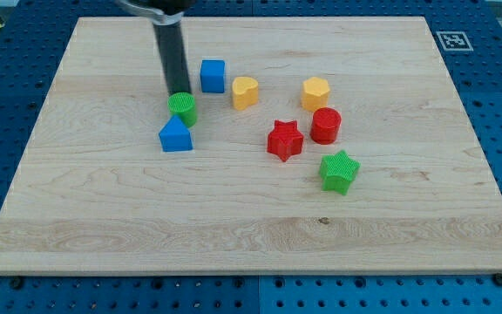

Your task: Move the blue triangle towards bottom center

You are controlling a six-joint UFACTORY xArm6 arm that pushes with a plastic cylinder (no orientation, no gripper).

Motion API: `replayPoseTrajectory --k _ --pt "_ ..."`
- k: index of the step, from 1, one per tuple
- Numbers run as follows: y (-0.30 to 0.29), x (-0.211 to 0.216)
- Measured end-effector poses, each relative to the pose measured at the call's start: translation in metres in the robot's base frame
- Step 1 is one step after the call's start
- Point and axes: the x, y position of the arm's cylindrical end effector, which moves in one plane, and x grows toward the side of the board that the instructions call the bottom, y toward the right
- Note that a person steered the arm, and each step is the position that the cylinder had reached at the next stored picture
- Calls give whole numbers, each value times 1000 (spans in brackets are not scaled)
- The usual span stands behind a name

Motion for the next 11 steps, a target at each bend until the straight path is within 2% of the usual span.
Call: replayPoseTrajectory --k 1,2,3,5,7,11 --pt "-50 14" --pt "-49 48" --pt "-36 61" --pt "-15 61" --pt "32 58" --pt "56 61"
